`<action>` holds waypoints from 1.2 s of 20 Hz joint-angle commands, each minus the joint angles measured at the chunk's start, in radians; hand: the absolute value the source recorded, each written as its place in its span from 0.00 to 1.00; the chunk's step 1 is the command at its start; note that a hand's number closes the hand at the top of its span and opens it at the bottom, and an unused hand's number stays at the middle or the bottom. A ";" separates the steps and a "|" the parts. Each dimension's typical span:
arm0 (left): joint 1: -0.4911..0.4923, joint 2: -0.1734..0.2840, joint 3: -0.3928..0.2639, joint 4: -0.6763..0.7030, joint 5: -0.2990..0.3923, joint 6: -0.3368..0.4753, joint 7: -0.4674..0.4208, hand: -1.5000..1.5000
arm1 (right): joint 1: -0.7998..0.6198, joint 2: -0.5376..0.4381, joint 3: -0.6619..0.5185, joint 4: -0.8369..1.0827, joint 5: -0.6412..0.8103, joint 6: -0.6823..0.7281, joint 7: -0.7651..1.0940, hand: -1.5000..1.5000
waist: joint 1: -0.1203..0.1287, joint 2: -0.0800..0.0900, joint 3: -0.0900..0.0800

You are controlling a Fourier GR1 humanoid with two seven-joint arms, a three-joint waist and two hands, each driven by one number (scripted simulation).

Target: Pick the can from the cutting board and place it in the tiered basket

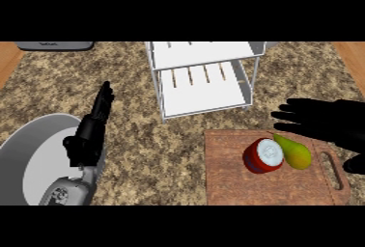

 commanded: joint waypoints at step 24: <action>-0.038 -0.068 0.034 0.067 -0.074 -0.010 -0.016 0.50 | -0.065 0.119 0.125 0.192 0.123 0.044 -0.126 0.00 | -0.008 -0.001 0.000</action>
